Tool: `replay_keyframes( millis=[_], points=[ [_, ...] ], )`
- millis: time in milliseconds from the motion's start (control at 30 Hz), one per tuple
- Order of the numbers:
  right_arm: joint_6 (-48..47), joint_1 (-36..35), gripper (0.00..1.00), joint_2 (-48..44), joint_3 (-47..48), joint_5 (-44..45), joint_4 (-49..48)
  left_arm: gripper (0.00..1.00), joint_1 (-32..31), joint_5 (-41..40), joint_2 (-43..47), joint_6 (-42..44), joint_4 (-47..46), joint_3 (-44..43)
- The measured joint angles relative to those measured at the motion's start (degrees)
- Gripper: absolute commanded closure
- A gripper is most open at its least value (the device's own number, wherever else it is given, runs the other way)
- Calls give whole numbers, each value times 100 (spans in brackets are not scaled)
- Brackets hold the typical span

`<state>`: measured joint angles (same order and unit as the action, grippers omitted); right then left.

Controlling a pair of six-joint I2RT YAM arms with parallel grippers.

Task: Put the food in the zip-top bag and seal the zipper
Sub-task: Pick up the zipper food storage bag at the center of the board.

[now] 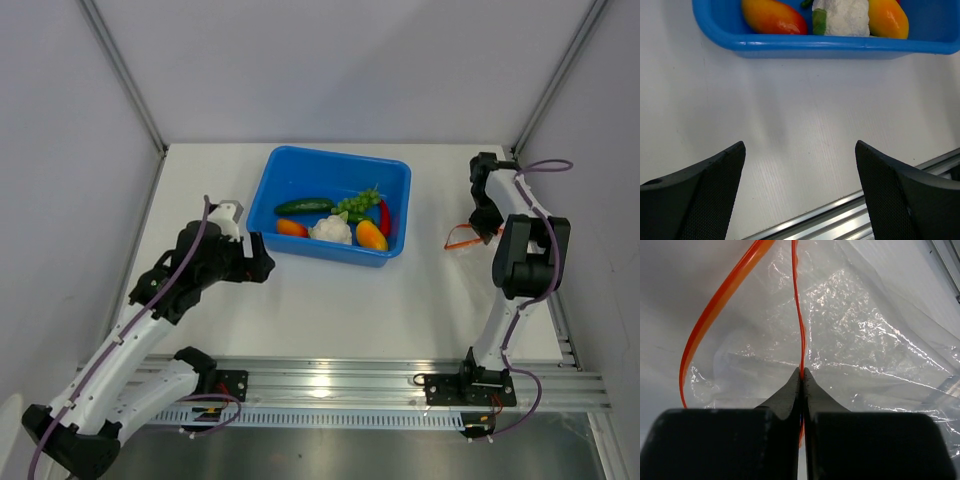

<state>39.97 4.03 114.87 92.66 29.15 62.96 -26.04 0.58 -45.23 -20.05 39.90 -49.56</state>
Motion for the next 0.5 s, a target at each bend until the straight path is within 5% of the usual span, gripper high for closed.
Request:
replay_keyframes(
  millis=[500],
  points=[
    [-1471, -1279, 100, -2052, -444, -1213, -892, 13, -560, -201, -1429, -275, 85, -1596]
  ],
)
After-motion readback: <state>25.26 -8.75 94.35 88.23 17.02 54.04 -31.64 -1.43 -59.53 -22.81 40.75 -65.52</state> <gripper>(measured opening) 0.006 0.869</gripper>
